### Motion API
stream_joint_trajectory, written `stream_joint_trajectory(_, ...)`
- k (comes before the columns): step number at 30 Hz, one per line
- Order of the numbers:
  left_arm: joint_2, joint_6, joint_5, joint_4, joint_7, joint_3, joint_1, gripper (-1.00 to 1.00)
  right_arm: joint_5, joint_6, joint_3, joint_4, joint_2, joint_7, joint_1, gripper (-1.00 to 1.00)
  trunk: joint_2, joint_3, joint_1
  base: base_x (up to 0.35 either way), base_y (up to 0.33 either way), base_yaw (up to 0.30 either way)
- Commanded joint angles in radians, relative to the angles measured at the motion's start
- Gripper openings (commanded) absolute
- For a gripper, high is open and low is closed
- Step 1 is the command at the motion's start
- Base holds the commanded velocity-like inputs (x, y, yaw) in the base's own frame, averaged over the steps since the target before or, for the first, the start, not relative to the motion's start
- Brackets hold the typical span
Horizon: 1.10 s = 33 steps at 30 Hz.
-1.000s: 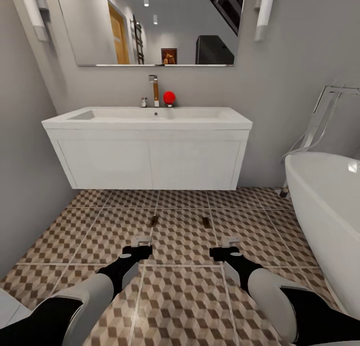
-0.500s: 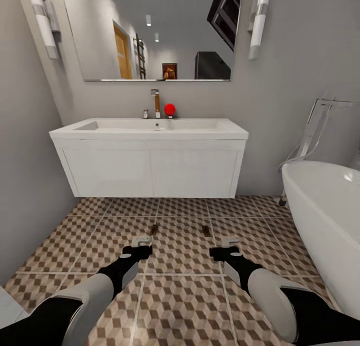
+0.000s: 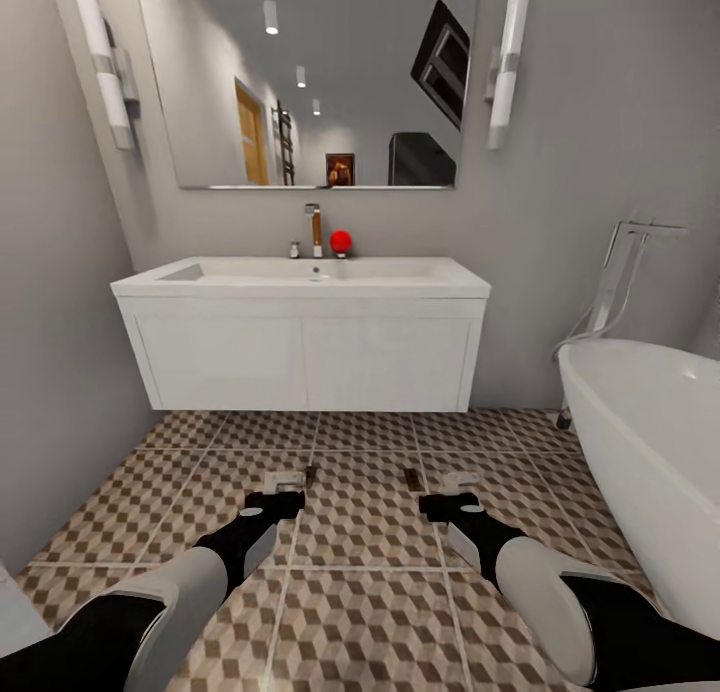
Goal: Take the four mousetraps from the cabinet in the bathroom and place them on the bathroom floor. Make sure all four end up on the same floor surface, and ensure that at least two of them are either under or directly next to the same bathroom sink.
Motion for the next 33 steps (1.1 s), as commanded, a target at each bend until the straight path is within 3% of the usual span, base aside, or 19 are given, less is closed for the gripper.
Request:
stream_joint_trajectory(1,0.0,-0.004,0.008,0.001,0.004,-0.008,-0.001,1.0,0.01,-0.003,-0.009,0.001,0.0,-0.004,-0.001,1.0,0.0,0.003,-0.001,0.0,0.0,0.0)
stream_joint_trajectory(30,-0.001,-0.004,0.01,0.001,0.005,-0.008,-0.001,1.0,0.01,-0.003,-0.009,0.001,-0.002,-0.004,-0.001,1.0,0.007,0.115,-0.014,0.0,0.0,0.0)
stream_joint_trajectory(33,-0.001,-0.004,0.01,0.001,0.005,-0.008,-0.001,1.0,0.01,-0.003,-0.009,0.001,-0.004,-0.004,-0.001,1.0,0.028,0.125,-0.025,0.0,0.0,0.0)
